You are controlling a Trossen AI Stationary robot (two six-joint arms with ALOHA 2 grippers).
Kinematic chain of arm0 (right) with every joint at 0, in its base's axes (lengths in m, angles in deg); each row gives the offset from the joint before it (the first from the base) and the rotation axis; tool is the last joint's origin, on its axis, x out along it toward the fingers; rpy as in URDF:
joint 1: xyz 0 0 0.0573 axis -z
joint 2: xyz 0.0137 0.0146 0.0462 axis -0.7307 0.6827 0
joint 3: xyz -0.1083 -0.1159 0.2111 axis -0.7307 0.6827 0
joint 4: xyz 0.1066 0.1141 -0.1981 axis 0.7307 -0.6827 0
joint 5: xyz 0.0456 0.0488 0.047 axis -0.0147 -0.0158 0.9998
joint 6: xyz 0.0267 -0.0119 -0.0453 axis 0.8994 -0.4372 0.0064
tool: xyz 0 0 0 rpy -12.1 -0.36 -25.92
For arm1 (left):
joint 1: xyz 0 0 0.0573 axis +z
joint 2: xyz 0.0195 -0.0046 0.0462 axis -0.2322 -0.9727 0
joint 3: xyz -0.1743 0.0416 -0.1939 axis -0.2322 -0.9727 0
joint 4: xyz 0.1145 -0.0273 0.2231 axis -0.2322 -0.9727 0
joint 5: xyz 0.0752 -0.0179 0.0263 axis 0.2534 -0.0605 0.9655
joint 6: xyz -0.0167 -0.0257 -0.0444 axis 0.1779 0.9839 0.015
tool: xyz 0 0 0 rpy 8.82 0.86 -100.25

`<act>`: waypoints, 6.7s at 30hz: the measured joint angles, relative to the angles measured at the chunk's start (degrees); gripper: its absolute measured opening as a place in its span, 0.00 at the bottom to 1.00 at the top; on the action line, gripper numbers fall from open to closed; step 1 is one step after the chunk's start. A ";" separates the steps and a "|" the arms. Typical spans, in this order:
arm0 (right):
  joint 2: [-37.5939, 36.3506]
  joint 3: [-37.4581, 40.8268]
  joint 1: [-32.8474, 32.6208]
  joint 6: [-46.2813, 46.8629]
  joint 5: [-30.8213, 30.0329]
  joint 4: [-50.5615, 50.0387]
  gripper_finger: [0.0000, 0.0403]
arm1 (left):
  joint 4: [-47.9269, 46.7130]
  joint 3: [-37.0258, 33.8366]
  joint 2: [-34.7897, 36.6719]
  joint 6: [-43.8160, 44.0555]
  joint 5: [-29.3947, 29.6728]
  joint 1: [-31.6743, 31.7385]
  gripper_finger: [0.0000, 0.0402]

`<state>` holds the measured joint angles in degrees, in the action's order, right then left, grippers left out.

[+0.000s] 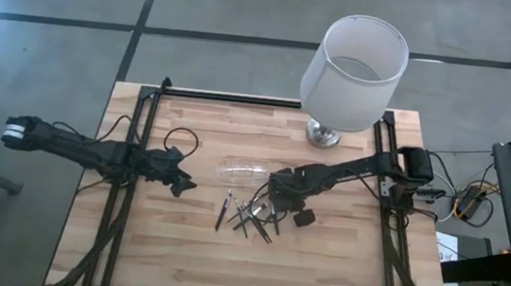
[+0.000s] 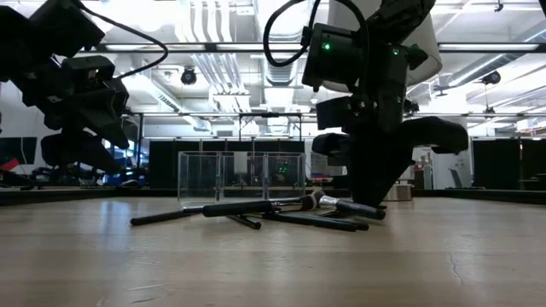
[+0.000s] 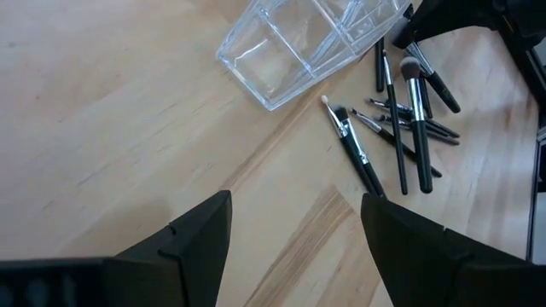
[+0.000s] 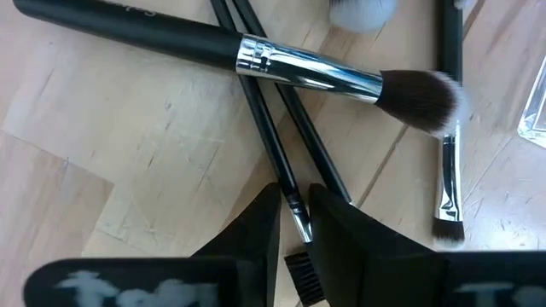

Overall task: Put items in baskets/containers
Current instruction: Put the brow brush into the transparent organizer

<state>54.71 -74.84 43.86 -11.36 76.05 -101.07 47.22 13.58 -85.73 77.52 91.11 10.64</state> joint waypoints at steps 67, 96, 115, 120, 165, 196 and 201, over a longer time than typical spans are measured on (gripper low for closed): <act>-4.04 -27.19 -13.78 -10.10 -35.35 -21.26 0.03 | 49.04 0.72 -10.56 18.54 -15.12 0.09 0.63; -4.20 -30.14 -16.68 -24.87 -45.26 -10.54 0.03 | 42.18 30.56 -43.05 5.90 -42.01 10.21 0.63; -4.20 -30.12 -16.68 -20.96 -46.84 -10.04 0.03 | 40.51 30.99 -42.98 3.10 -43.37 11.58 0.47; -4.20 -30.10 -16.65 -22.07 -46.73 -9.79 0.03 | 40.70 30.99 -43.23 2.57 -43.36 11.63 0.36; -5.22 -30.08 -17.55 -8.38 -50.21 -6.44 0.12 | 34.77 30.92 -43.24 -7.25 -31.10 11.88 0.01; -16.61 -15.43 -4.64 60.94 -27.03 33.72 0.28 | 32.61 21.13 -14.08 -24.88 4.17 1.79 0.03; -13.80 -16.63 -1.30 61.80 -22.25 35.86 0.27 | 33.84 19.56 -12.35 -25.50 4.63 1.77 0.02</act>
<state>40.90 -91.47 42.56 50.44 53.80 -65.21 81.06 33.15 -98.08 52.03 95.75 12.41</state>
